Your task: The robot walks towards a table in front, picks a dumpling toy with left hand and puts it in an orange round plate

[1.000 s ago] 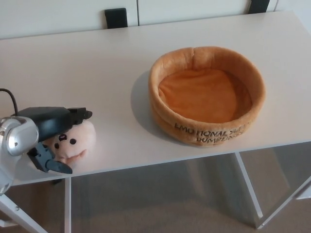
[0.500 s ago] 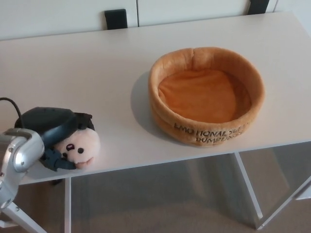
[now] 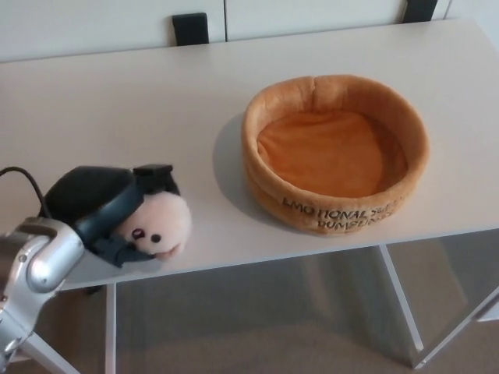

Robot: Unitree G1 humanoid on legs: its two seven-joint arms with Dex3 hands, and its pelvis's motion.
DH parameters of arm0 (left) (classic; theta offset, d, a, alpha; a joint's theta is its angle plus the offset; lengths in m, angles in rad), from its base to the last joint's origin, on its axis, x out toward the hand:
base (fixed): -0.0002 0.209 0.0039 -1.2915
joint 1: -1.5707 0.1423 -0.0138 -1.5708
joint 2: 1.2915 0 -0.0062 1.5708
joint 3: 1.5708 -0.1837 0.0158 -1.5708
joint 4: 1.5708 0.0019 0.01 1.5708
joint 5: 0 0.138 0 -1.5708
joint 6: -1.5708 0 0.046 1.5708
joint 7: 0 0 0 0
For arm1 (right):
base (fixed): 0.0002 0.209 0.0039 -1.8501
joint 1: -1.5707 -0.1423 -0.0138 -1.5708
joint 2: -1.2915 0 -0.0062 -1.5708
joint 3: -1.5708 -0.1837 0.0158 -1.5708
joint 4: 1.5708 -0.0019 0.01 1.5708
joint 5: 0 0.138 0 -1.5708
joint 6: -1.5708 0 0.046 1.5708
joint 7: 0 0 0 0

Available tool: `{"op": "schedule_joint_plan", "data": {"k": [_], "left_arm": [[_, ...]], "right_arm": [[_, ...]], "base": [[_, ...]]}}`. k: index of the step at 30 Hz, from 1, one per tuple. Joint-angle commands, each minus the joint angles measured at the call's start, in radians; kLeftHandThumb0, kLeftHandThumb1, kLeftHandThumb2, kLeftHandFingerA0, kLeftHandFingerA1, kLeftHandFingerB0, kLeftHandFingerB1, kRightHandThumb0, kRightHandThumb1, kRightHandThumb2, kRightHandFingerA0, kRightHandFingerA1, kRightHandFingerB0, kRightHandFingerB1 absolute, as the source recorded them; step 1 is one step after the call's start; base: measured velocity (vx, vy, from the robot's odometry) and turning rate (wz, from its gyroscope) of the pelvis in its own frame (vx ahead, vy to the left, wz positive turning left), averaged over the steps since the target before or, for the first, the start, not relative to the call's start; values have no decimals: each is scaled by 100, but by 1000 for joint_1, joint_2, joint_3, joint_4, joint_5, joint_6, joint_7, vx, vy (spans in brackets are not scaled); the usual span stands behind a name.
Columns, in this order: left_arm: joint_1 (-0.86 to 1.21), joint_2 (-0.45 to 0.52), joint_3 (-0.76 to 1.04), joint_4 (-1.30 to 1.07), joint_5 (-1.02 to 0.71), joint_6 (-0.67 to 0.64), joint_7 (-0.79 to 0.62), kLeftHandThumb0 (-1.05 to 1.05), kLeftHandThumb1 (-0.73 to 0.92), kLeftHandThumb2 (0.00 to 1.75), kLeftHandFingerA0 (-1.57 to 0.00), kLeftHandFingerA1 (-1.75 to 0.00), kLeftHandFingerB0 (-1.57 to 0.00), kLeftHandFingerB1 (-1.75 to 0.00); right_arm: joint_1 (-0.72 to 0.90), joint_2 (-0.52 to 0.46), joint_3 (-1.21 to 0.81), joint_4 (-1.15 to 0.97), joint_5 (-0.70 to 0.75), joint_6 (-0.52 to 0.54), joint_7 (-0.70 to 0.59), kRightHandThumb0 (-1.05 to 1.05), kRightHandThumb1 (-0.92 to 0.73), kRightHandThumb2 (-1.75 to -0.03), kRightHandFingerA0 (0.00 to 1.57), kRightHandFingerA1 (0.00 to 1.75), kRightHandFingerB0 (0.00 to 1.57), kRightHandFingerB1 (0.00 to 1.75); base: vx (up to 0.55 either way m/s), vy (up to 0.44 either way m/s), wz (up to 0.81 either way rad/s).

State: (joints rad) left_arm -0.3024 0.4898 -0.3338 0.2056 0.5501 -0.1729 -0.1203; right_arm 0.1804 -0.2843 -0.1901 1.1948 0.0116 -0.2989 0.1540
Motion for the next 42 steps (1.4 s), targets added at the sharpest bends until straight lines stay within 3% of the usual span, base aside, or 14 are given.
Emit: {"op": "schedule_joint_plan", "data": {"k": [1,3,4,6,18,21,22,24,29,31,32,33,40,42], "left_arm": [[-80,-80,107,-141,-182,20,-55,-18,88,64,-64,-162,-53,-145],[-149,-109,128,-175,-192,26,-57,-18,89,67,-63,-159,-52,-148],[-209,-130,132,-197,-178,45,-63,-19,88,62,-57,-160,-49,-151],[-281,-159,131,-220,-174,92,-89,-12,82,66,-62,-153,-56,-141],[-601,-351,31,-131,-50,287,-95,-14,77,63,-69,-145,-71,-114],[-653,-401,-28,-34,-25,248,-70,-17,83,63,-70,-166,-55,-149],[-667,-420,-47,-1,-14,252,-63,-34,65,89,-97,-136,-68,-118],[-691,-451,-73,50,-2,271,-57,-12,83,61,-73,-174,-52,-154],[-728,-490,-118,192,41,264,-3,-15,74,59,-68,-175,-55,-150],[-735,-501,-137,265,57,273,16,-21,74,59,-74,-169,-70,-116],[-742,-500,-146,310,57,288,-6,-37,55,83,-91,-133,-69,-106],[-744,-500,-151,336,53,292,-15,-26,67,61,-75,-129,-74,-64],[-722,-482,-161,418,51,345,-61,-27,67,59,-77,-89,-76,-56],[-720,-475,-169,443,61,368,-70,-23,74,62,-77,-100,-48,-37]], "right_arm": [[-5,-12,-2,5,5,11,-3,-33,-80,-64,46,59,33,36],[-11,-14,0,8,2,14,-3,-32,-80,-64,50,64,33,36],[-11,-16,3,7,-1,8,-1,-24,-59,-105,44,68,18,52],[-12,-18,5,7,-3,6,0,-33,-81,-63,47,59,33,36],[-23,-19,22,11,-14,10,-3,-33,-82,-64,48,63,32,35],[-19,-14,15,4,1,14,11,-34,-82,-64,48,65,30,35],[-14,-15,16,-1,1,7,15,-34,-82,-65,47,64,29,36],[-11,-18,22,-6,-4,1,18,-35,-82,-64,47,61,30,35],[-21,-12,17,-9,8,3,35,-34,-83,-64,45,63,29,37],[-23,-12,22,-9,0,-4,26,-34,-82,-64,47,66,30,36],[-25,-14,30,-15,-9,4,19,-35,-83,-64,46,64,30,35],[-25,-18,34,-18,-13,5,18,-34,-83,-65,46,64,29,36],[-28,-21,41,-38,-10,12,18,-34,-83,-63,49,70,32,36],[-29,-18,33,-43,4,19,30,-41,-67,-89,47,71,24,47]], "base": [[0,0,0],[0,0,0],[0,0,0],[0,0,0],[0,0,0],[0,0,0],[0,0,0],[0,0,0],[0,0,0],[0,0,0],[0,0,0],[0,0,0],[0,0,0],[0,0,0]]}}
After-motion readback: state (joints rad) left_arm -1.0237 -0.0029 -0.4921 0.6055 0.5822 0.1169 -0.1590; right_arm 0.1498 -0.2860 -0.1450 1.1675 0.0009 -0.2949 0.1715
